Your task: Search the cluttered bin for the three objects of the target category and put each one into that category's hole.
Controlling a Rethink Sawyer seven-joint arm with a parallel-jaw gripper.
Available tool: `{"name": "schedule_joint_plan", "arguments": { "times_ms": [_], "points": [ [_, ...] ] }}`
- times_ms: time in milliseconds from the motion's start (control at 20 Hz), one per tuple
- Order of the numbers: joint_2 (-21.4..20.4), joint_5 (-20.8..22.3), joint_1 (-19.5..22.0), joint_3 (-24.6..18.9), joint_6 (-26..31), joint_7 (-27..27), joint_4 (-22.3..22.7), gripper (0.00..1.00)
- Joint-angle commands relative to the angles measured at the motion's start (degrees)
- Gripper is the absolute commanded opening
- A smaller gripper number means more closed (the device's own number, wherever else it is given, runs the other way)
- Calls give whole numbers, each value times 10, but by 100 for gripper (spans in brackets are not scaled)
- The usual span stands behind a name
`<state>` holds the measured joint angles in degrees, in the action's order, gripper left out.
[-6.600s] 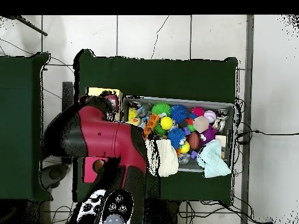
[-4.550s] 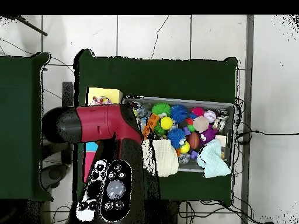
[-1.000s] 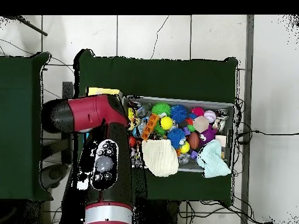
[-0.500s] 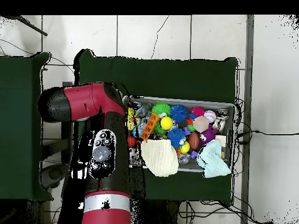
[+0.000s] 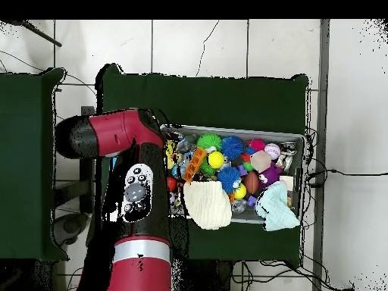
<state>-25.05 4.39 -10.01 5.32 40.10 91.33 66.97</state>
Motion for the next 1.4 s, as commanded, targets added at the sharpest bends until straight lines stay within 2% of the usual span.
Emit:
{"name": "schedule_joint_plan", "arguments": {
  "times_ms": [50, 550, 800, 1400],
  "points": [
    [61, 71, 33, -44, -54, -29, 49, 0],
    [67, 77, 40, -56, -59, -20, 53, 0],
    [43, 75, 42, -58, -44, -27, 76, 0],
    [23, 68, 38, -57, -41, -13, 105, 0]
  ]
}}
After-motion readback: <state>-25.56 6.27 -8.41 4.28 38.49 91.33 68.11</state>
